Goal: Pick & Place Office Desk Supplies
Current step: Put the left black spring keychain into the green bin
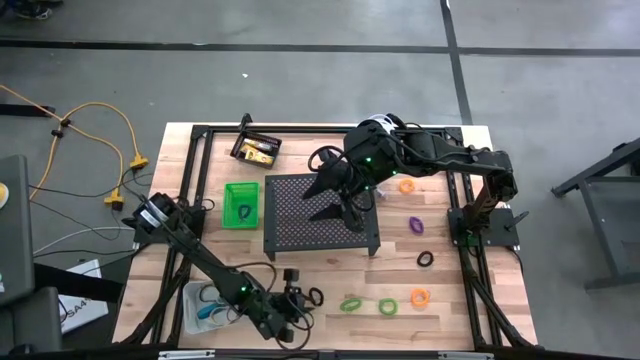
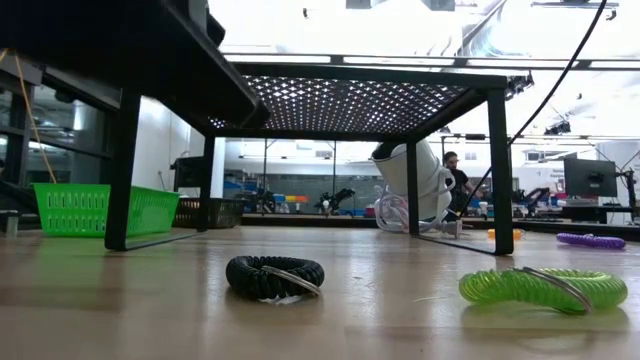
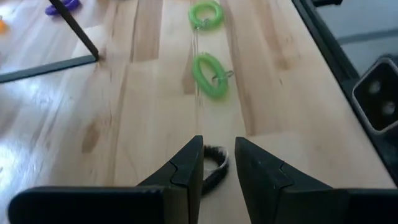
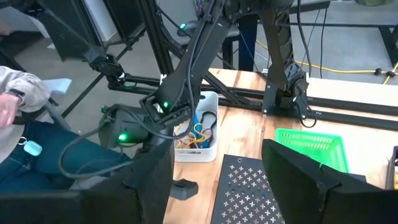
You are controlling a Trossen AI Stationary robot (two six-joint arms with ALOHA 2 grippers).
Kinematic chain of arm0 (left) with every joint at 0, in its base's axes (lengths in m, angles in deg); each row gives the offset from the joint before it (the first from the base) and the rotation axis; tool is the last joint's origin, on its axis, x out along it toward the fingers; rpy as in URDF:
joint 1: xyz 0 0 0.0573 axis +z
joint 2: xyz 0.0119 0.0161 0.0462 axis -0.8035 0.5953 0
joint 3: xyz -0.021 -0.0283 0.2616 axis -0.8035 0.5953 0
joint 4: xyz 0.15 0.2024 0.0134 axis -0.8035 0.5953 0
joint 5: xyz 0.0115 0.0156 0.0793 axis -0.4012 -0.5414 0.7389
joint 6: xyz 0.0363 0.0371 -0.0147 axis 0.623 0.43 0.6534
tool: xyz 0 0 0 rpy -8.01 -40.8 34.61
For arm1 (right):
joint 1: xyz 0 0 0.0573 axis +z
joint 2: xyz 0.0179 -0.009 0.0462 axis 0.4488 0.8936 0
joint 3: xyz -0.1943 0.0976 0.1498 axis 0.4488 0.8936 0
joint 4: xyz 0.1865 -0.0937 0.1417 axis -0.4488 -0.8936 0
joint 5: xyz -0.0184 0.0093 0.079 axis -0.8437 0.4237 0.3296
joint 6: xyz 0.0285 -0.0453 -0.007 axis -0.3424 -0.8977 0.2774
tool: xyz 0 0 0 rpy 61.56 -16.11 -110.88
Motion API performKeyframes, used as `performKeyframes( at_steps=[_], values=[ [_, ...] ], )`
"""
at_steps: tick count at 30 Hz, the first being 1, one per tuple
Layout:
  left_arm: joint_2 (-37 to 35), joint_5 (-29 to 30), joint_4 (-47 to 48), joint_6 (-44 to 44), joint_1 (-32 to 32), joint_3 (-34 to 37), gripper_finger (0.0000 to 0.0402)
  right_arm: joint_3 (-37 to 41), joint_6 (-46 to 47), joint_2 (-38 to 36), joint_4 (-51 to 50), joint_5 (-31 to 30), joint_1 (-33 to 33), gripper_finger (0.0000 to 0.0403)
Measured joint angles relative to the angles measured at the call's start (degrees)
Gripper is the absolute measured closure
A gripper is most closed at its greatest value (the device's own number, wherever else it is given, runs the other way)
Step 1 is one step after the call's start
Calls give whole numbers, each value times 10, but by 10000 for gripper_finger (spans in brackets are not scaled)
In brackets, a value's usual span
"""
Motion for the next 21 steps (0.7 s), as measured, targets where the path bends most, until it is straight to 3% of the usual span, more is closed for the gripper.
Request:
performKeyframes(
  at_steps=[3, 7, 12, 21],
  values=[
    [4, -4, 13, 26, 0, -14, 315, 0, 0, 0, 3, 0, 0, 172],
    [4, -8, 114, 41, 5, -73, 315, 0, 0, 0, 8, 0, 0, 172],
    [30, -69, 241, 35, 26, -157, 315, 0, 0, 0, 11, 0, 0, 172],
    [75, -137, 282, 46, 49, -198, 315, 0, 0, 0, 18, 0, 0, 172]
  ],
)
